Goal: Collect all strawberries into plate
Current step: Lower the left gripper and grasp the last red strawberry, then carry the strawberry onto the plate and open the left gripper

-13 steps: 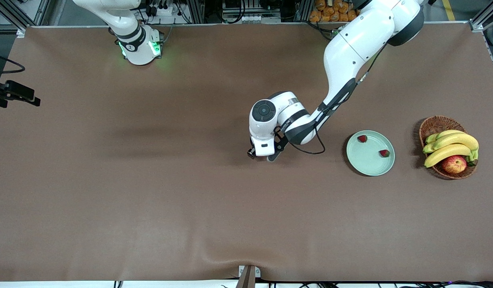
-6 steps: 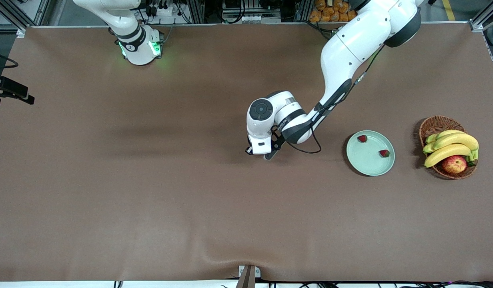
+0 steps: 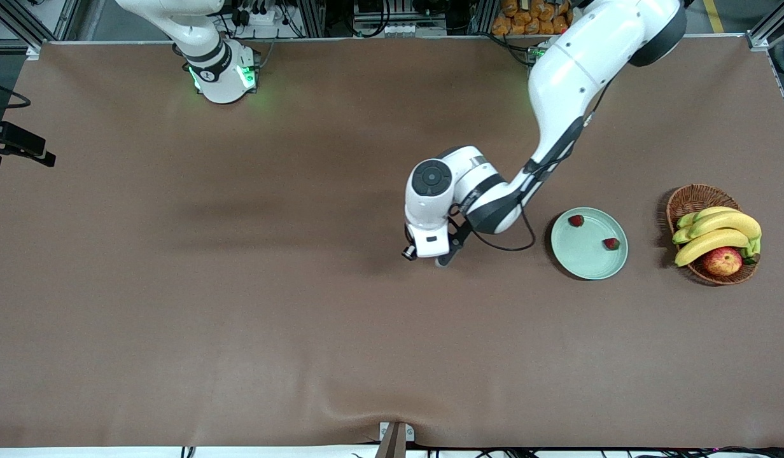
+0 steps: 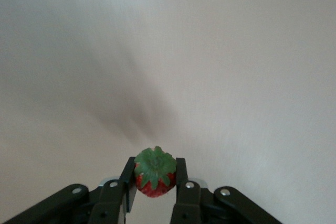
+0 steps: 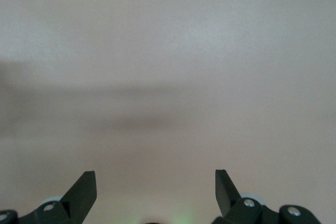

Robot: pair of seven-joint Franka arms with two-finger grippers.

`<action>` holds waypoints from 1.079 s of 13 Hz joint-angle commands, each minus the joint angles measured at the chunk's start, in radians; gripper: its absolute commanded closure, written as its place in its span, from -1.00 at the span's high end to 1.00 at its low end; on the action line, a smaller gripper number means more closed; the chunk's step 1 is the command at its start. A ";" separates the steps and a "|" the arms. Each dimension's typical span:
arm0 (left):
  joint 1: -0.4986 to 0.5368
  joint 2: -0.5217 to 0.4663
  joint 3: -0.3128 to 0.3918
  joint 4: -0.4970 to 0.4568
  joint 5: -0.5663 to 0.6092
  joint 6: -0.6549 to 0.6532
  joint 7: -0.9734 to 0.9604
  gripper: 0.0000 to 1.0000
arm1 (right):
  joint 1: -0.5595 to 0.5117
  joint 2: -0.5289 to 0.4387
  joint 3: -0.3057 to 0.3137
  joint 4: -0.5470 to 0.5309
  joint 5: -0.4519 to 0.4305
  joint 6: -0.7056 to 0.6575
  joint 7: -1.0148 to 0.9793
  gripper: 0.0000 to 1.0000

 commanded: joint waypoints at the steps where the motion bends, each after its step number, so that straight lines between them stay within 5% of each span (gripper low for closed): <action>1: 0.071 -0.127 -0.013 -0.100 0.014 -0.142 0.164 -1.00 | 0.004 -0.005 0.004 0.013 -0.008 -0.012 0.019 1.00; 7: 0.420 -0.319 -0.050 -0.413 0.003 -0.168 0.653 -0.96 | 0.003 0.003 0.003 0.032 -0.008 0.008 0.018 1.00; 11: 0.608 -0.305 -0.052 -0.452 0.003 -0.155 0.934 -0.62 | -0.002 0.003 0.003 0.030 -0.008 0.003 0.018 1.00; 14: 0.662 -0.276 -0.052 -0.455 0.017 -0.124 0.993 -0.07 | 0.007 0.008 0.003 0.032 -0.008 0.001 0.016 1.00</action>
